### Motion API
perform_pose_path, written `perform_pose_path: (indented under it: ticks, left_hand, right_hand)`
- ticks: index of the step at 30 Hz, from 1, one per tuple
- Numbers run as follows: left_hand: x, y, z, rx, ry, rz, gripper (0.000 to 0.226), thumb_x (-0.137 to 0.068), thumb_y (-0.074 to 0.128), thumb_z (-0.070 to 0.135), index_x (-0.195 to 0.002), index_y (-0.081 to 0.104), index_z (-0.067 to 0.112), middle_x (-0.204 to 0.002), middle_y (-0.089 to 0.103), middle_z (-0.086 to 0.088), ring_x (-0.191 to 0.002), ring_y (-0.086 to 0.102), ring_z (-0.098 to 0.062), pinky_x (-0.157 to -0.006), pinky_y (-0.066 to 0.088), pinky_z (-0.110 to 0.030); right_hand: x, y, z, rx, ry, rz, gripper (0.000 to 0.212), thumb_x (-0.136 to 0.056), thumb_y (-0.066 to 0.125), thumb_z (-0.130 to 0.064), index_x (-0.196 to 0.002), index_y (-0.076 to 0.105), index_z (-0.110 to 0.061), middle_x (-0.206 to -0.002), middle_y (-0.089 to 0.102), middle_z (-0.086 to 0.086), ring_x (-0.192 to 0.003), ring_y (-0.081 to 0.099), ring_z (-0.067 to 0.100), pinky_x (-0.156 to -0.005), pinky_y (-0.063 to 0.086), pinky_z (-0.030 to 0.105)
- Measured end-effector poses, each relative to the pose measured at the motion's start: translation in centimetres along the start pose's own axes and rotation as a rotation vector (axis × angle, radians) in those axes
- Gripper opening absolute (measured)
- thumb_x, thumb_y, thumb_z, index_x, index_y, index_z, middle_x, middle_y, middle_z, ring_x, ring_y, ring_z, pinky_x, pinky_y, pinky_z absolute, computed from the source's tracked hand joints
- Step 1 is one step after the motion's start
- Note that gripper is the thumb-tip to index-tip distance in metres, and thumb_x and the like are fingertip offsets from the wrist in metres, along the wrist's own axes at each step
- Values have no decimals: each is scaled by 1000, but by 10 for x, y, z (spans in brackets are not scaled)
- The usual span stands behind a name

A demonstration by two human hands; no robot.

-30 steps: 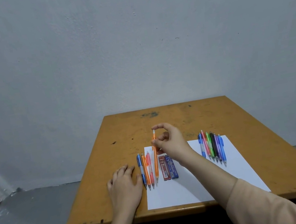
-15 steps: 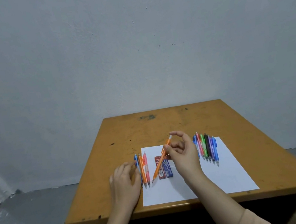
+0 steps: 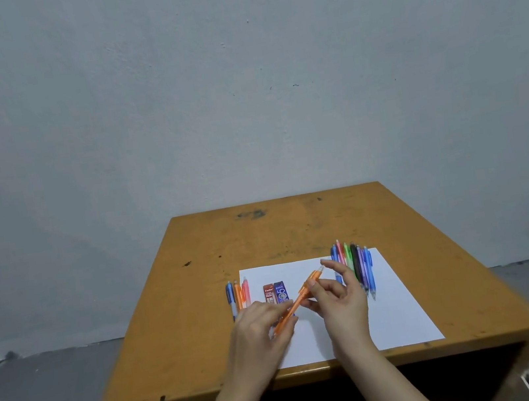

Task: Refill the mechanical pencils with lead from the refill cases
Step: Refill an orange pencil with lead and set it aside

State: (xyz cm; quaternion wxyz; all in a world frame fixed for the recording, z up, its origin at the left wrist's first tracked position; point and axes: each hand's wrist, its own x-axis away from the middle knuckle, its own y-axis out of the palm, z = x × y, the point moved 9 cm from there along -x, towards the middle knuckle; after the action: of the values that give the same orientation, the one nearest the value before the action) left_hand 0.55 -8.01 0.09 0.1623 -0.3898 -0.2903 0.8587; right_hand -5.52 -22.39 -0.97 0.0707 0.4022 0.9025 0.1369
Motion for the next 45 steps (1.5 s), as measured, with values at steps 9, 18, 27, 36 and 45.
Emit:
perform_pose_path:
  ticks: [9,18,27,36,45]
  left_hand:
    - [-2,-12,-14,-60,34,98,31,-82,57,42,-96,75,22,-87,70,15,-85,54,3,-70,40,-17]
    - [5,-23,-19,-83,55,183,28,-83,60,39,-95,74,18,-89,69,11,-88,53,1,-69,43,-20]
    - [12,-24,-28,-107,-1,216,26,-72,77,16,-97,74,13,-94,72,3,-99,49,2,-73,51,-29]
    - [13,-26,-26,-120,27,245,23,-73,74,18,-95,75,11,-93,72,0,-97,53,-6,-74,48,-28]
    - [14,-27,-25,-122,29,254,23,-75,68,22,-94,75,11,-93,72,1,-95,54,-6,-73,49,-29]
  right_hand:
    - [1,-9,9,-68,45,-5,15,-88,63,-8,-101,64,-14,-79,74,10,-76,72,22,-69,59,28]
    - [-4,-5,16,21,64,-122,14,-89,61,-6,-98,68,-14,-83,75,6,-79,72,21,-68,58,24]
    - [-17,-1,16,174,20,-240,16,-88,61,-1,-98,69,-11,-87,74,6,-82,72,18,-71,58,24]
    - [-19,-2,24,180,63,-262,14,-88,61,-3,-96,69,-11,-86,74,4,-83,72,17,-72,57,23]
    - [-20,-4,24,185,61,-238,12,-88,62,-5,-95,70,-12,-84,74,2,-81,71,15,-70,56,20]
